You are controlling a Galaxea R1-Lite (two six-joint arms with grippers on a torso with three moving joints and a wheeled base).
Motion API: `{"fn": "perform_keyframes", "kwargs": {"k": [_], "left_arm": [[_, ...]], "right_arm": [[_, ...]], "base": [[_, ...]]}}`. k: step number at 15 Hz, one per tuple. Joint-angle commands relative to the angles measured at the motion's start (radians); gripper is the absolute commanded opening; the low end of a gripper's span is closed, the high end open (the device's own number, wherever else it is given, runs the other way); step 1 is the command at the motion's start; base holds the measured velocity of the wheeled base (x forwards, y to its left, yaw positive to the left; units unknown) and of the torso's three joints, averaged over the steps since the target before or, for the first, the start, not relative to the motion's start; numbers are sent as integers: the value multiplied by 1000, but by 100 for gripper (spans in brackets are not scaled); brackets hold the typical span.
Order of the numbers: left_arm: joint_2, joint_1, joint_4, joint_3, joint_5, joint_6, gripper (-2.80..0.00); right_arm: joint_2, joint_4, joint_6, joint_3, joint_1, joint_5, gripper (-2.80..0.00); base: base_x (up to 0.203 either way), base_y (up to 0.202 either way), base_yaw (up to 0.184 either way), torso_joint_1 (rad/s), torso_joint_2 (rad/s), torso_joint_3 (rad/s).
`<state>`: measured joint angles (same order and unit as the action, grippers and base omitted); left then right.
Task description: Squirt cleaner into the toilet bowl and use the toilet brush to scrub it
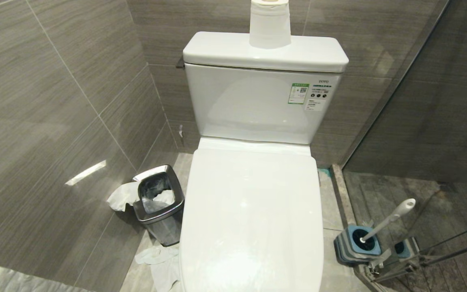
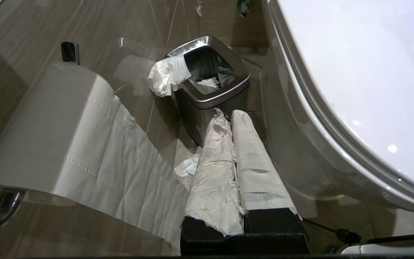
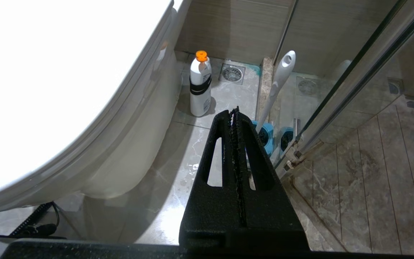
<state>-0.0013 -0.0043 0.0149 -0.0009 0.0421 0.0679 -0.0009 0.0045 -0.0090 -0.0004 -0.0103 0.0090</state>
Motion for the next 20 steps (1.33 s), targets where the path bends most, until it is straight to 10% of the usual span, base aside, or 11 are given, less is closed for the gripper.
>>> {"fn": "perform_keyframes", "kwargs": {"k": [1, 20], "left_arm": [[1, 0, -3, 1, -4, -27, -280], [1, 0, -3, 1, -14, -37, -280]], "right_arm": [[1, 0, 0, 0, 0, 0, -280], [1, 0, 0, 0, 0, 0, -280]], "base": [[0, 0, 0, 0, 0, 0], [0, 0, 0, 0, 0, 0]]}}
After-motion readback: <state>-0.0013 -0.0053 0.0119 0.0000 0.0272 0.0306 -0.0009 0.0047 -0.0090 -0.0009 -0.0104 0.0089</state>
